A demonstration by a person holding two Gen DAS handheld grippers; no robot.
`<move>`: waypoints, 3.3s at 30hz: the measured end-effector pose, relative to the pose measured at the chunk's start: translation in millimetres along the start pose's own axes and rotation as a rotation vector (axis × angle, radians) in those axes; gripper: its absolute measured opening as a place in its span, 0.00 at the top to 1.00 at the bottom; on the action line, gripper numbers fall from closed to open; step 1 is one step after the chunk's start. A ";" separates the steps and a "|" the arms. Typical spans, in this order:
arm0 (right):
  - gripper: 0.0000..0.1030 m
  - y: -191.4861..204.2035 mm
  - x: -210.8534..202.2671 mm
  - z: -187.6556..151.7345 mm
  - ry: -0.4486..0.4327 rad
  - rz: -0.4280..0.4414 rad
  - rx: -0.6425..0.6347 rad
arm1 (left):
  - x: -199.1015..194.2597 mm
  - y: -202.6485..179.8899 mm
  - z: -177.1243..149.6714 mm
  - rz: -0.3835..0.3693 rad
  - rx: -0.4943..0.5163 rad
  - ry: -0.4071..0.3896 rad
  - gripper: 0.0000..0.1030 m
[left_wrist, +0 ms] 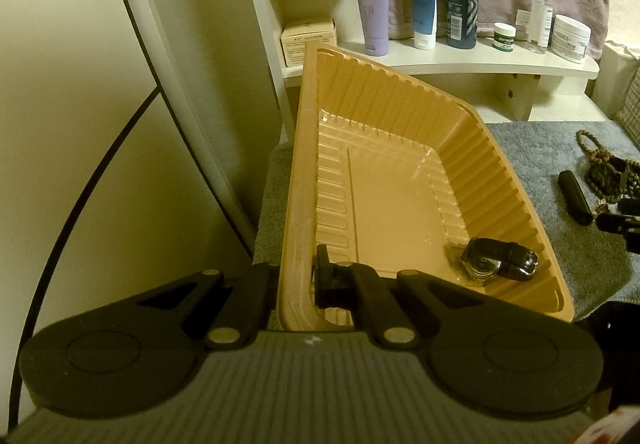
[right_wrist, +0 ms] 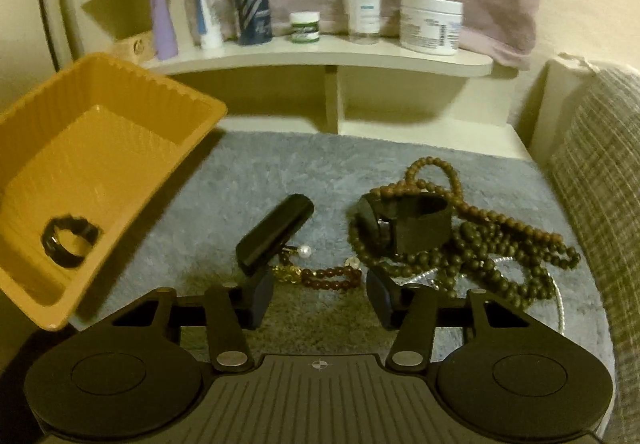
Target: Organize jewelry
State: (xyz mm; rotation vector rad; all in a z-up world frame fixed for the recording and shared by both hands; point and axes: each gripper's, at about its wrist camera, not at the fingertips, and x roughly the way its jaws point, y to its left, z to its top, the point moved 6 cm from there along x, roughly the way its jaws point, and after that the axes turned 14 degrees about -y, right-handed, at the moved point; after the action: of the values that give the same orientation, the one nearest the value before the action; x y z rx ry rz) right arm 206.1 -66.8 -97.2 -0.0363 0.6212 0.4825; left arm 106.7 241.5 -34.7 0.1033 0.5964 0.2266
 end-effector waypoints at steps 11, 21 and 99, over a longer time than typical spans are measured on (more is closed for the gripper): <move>0.64 25.2 21.7 -2.7 0.005 0.061 -0.215 | 0.3 0.4 0.1 0.002 -0.005 0.003 0.97; 0.94 26.9 16.5 -1.6 0.004 0.053 -0.245 | 0.2 0.3 0.0 0.004 -0.006 0.003 0.97; 0.38 22.8 -0.4 18.0 -0.009 0.078 0.130 | -2.8 -2.8 0.2 0.003 0.004 0.000 0.97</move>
State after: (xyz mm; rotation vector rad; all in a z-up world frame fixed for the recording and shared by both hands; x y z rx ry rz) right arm 205.6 -43.5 -79.7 0.1134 0.6455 0.5163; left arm 105.1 238.1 -33.5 0.1082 0.5965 0.2283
